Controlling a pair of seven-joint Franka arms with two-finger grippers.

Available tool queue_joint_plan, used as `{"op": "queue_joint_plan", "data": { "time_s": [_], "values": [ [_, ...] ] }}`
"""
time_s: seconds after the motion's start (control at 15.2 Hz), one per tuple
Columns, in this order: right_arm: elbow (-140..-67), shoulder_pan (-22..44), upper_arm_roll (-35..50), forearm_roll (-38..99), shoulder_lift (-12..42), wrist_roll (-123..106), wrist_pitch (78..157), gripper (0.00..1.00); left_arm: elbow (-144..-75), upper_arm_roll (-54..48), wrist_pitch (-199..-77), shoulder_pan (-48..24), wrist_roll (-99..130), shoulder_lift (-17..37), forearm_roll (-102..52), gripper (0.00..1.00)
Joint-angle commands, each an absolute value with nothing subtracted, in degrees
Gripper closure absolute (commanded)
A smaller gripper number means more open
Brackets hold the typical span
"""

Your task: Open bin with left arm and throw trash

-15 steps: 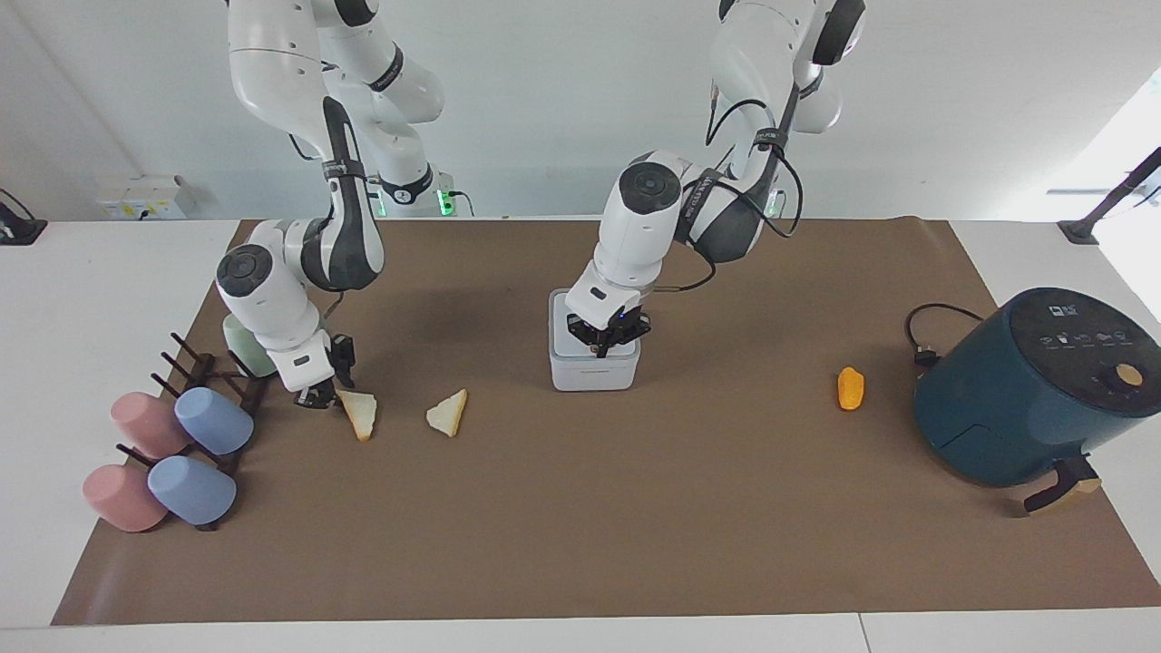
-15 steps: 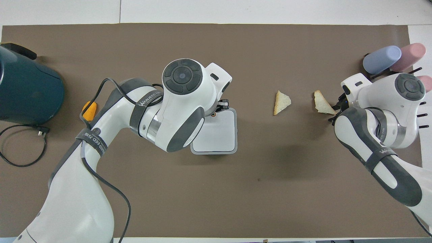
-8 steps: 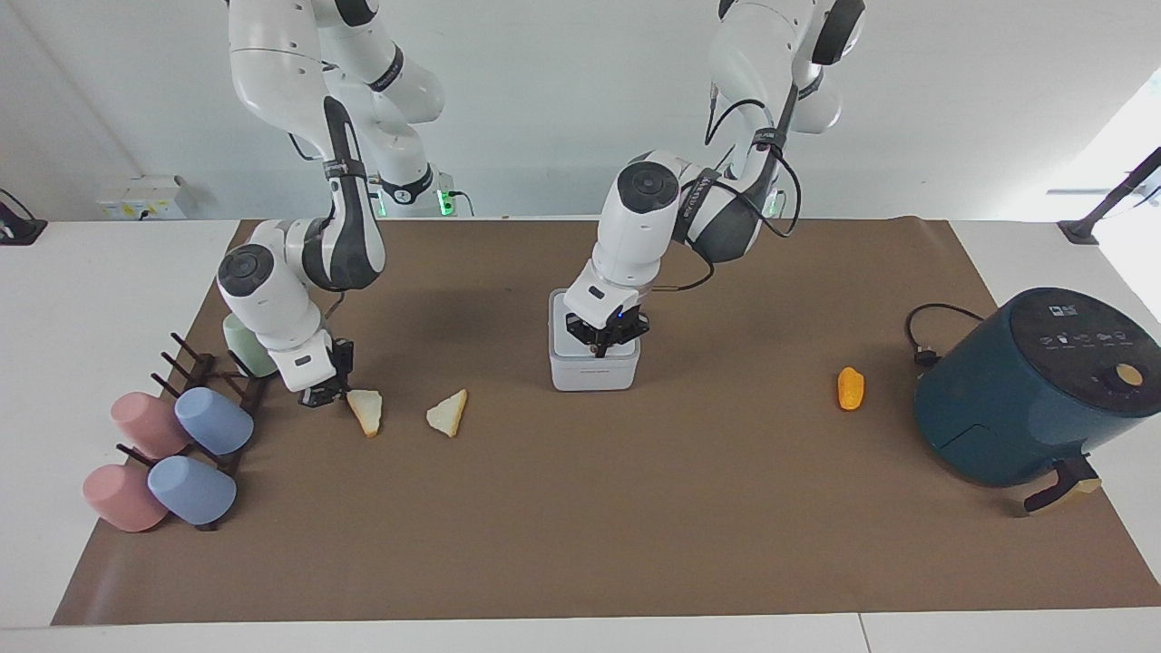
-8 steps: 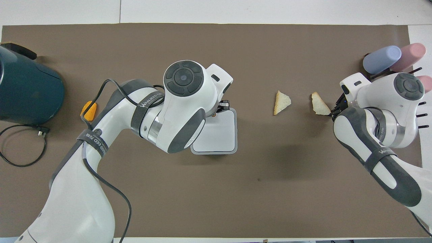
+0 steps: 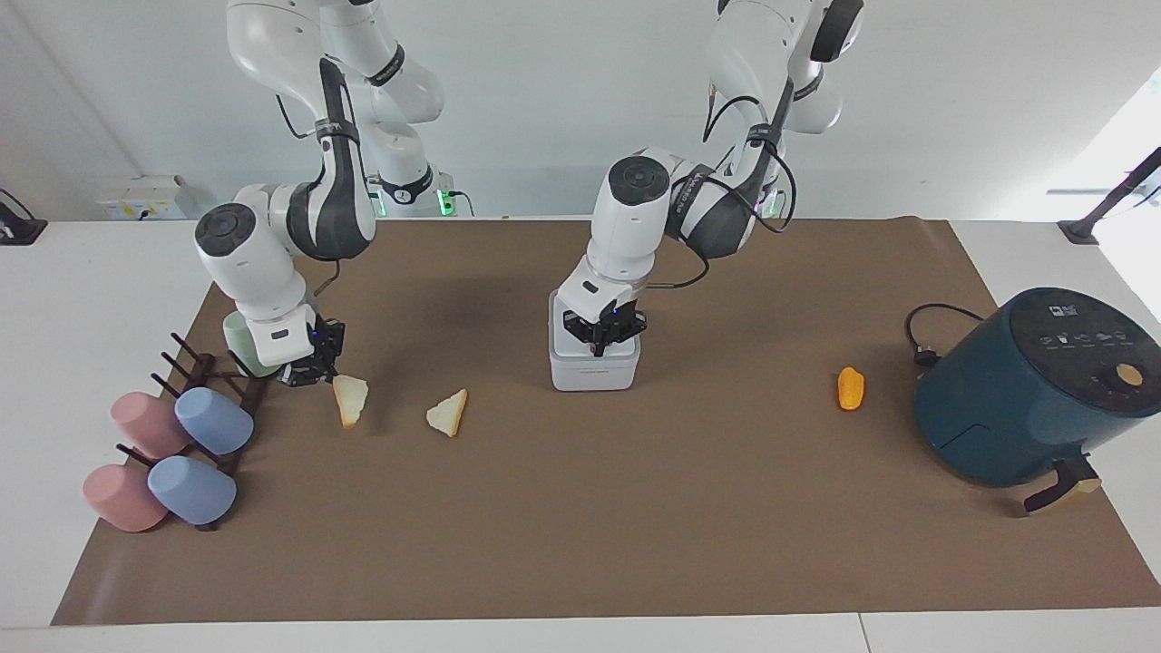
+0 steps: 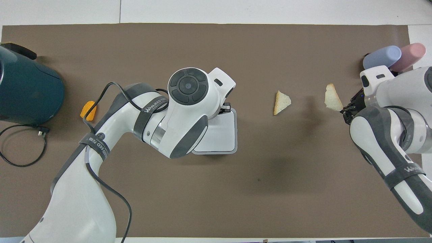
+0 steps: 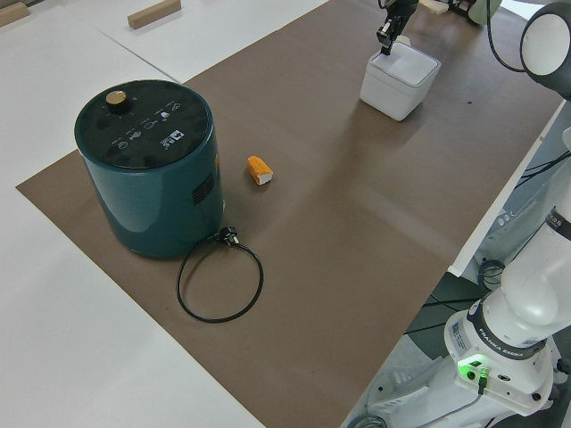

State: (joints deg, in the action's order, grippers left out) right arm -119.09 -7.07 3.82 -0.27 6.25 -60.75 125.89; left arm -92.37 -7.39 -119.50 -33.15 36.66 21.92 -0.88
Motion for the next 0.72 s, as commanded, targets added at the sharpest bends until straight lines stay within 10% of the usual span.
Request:
{"op": "queue_joint_plan", "data": {
  "time_s": [0.0,0.66],
  "values": [
    [-119.44,-7.29,4.39,-0.53,2.82,-53.29,121.83,1.0,-98.17,-6.68,-122.08,-34.63,37.44,22.41,0.35,1.0],
    [-119.27,-6.77,4.39,2.64,-8.43,-38.15,109.25,1.0,-99.13,-6.59,-123.13,-34.45,37.35,22.41,3.16,1.0]
  ]
}}
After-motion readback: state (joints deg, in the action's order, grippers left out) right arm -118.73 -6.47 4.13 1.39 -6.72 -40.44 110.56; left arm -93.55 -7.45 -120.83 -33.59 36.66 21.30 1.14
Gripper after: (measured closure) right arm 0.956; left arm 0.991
